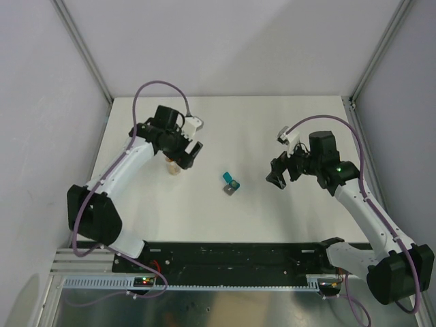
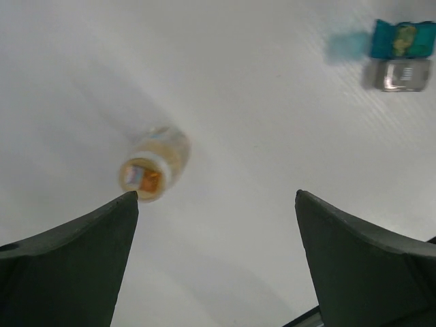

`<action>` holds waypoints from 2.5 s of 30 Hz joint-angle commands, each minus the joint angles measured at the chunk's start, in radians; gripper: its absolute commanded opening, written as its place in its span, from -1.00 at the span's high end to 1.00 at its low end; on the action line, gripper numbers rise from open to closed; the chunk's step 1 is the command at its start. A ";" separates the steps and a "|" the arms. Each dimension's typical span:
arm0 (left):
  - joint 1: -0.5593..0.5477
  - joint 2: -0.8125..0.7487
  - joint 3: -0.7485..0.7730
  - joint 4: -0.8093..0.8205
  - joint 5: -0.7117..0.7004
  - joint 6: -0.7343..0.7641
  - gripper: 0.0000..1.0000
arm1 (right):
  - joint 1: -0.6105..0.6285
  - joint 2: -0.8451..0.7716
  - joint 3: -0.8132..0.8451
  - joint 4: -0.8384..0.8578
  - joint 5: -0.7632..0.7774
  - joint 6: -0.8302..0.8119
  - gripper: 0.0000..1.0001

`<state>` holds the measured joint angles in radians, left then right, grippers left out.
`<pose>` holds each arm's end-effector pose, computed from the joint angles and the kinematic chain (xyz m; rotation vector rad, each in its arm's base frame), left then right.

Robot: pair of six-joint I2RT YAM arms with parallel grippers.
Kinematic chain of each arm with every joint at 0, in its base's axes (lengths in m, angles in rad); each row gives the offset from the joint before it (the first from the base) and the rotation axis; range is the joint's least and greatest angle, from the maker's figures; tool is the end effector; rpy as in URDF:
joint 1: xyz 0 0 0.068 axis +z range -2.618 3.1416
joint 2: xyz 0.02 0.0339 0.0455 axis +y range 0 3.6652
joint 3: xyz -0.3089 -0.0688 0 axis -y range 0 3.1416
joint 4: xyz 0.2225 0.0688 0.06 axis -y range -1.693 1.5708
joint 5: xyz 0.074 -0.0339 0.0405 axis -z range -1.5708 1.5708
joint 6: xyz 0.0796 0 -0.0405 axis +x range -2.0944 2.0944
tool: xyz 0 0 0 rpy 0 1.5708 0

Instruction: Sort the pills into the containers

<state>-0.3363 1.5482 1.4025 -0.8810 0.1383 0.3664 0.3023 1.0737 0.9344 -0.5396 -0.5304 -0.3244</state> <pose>0.2994 -0.1163 0.3186 0.9387 2.4154 -0.1685 0.1908 0.1017 0.3240 -0.9428 1.9898 0.5815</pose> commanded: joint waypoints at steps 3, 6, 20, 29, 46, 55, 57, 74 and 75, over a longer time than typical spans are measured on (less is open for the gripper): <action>-0.108 -0.198 -0.243 0.289 0.117 -0.111 -0.99 | -0.015 -0.007 -0.009 0.073 0.066 0.055 -0.99; -0.152 -0.264 -0.345 0.398 0.118 -0.140 -0.99 | -0.036 -0.013 -0.014 0.083 0.080 0.073 -0.99; -0.314 -0.312 -0.590 0.734 0.127 -0.310 -0.97 | -0.126 0.013 -0.026 0.076 0.003 0.090 -0.99; -0.390 -0.179 -0.629 0.870 0.029 -0.398 -0.77 | -0.131 0.022 -0.025 0.051 -0.026 0.037 -0.99; -0.457 0.063 -0.609 0.999 -0.045 -0.458 -0.63 | -0.131 0.039 -0.025 0.042 -0.069 0.024 -0.99; -0.471 0.092 -0.603 1.017 -0.090 -0.441 -0.48 | -0.131 0.038 -0.025 0.032 -0.095 0.016 -0.99; -0.473 0.098 -0.600 1.017 -0.092 -0.439 -0.43 | -0.131 0.039 -0.025 0.031 -0.099 0.015 -0.99; -0.494 0.130 -0.583 1.017 -0.115 -0.433 -0.28 | -0.131 0.044 -0.025 0.026 -0.118 0.009 -0.99; -0.495 0.132 -0.582 1.017 -0.115 -0.433 -0.27 | -0.131 0.044 -0.025 0.024 -0.119 0.009 -0.99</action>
<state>-0.8185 1.6676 0.7826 0.1020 0.0467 -0.0776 0.1745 1.1141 0.8967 -0.5175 -0.6224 -0.2935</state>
